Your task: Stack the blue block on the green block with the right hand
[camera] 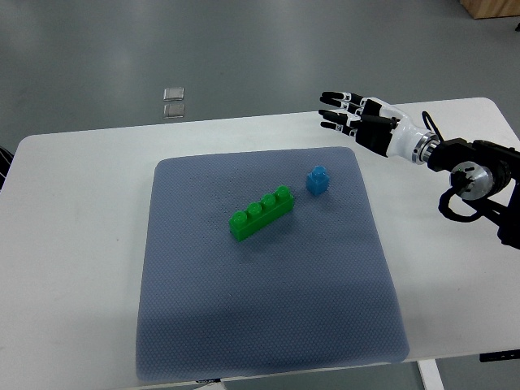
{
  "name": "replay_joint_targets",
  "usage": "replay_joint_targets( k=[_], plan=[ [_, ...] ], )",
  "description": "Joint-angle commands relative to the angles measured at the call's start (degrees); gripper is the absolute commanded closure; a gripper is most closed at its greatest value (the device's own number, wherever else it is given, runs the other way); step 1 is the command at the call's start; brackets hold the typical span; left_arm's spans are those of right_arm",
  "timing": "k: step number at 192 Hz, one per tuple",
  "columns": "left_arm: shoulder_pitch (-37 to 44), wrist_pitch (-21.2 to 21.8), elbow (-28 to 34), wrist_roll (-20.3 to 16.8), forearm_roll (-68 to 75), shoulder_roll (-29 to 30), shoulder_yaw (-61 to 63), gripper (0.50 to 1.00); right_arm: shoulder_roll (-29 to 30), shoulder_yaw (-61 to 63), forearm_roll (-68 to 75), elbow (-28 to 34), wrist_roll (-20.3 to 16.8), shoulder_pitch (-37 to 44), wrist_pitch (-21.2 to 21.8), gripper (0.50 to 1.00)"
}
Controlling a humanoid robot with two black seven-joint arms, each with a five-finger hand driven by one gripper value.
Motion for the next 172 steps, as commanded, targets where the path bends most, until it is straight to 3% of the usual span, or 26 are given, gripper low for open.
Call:
replay_joint_targets(
  k=[1,32,79,135,172],
  plan=[
    [0.0,0.01,-0.36,0.0,0.0,0.0,-0.07,0.5,0.26,0.07,-3.74,0.0,0.08,0.37,0.6,0.576],
    [0.0,0.01,-0.09,0.0,0.0,0.0,0.01,0.5,0.61,0.34,-14.38,0.0,0.87,1.95,0.95,0.581],
    [0.0,0.01,-0.09,0.0,0.0,0.0,0.01,0.5,0.17,0.25,-30.37,0.0,5.18,6.52,1.47,0.583],
    [0.0,0.01,-0.09,0.0,0.0,0.0,0.01,0.5,-0.27,0.25,-49.18,0.0,5.97,8.54,2.18,0.583],
    [0.0,0.01,0.0,0.0,0.0,0.0,0.01,0.5,0.43,0.07,-64.39,-0.09,7.29,8.72,-1.16,0.585]
  ],
)
